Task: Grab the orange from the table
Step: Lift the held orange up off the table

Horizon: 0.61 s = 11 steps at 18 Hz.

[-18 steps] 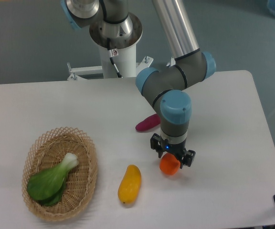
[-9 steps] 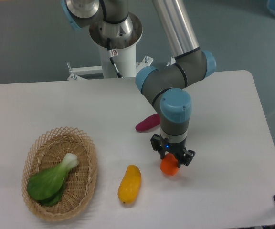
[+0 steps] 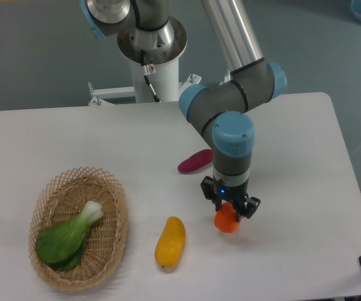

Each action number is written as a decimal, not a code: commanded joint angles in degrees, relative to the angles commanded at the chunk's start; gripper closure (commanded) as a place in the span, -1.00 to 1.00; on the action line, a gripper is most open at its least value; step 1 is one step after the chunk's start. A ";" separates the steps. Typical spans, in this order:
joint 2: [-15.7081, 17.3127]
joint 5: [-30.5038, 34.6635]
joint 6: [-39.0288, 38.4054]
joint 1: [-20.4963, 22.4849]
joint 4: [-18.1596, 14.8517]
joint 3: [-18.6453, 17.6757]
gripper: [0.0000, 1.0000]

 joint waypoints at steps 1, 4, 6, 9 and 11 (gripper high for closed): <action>0.70 -0.70 -0.09 0.00 -0.09 0.27 -0.12; 2.37 -1.76 -0.09 0.09 -0.61 0.71 -0.13; 3.61 -3.34 -0.09 0.79 -4.11 2.72 -0.13; 5.19 -4.75 -0.09 2.37 -11.58 6.15 -0.13; 5.28 -4.75 0.00 2.90 -16.68 8.87 -0.13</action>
